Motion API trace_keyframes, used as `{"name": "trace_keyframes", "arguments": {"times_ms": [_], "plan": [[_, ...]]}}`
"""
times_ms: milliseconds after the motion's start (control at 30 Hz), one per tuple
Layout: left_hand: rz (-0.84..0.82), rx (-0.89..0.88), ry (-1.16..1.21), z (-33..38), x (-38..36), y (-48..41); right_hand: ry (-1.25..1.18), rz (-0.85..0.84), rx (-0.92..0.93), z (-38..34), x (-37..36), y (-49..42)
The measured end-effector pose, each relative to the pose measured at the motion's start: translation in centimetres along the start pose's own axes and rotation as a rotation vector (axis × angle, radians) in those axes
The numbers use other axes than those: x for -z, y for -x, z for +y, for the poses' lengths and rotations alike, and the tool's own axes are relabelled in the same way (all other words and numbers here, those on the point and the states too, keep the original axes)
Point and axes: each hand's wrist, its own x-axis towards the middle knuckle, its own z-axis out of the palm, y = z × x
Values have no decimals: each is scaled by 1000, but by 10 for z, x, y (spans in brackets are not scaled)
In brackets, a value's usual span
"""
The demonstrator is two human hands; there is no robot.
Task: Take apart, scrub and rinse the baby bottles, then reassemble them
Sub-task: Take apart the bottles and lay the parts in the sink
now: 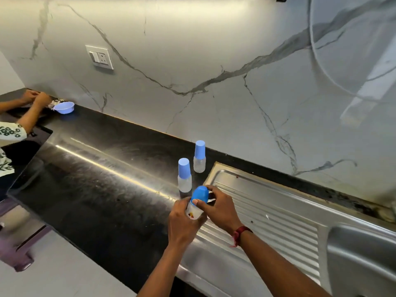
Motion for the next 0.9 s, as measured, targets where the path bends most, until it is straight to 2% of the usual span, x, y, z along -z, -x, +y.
{"name": "trace_keyframes", "arguments": {"times_ms": [200, 433, 800, 900], "plan": [[-129, -48, 59, 36, -36, 41, -275, 141, -188, 27, 37, 48], [-356, -69, 63, 71, -92, 101, -567, 352, -373, 64, 90, 118], [-587, -156, 28, 171, -189, 193, -640, 537, -506, 143, 215, 210], [-641, -149, 17, 190, -211, 209, -574, 553, -532, 166, 243, 225]]}}
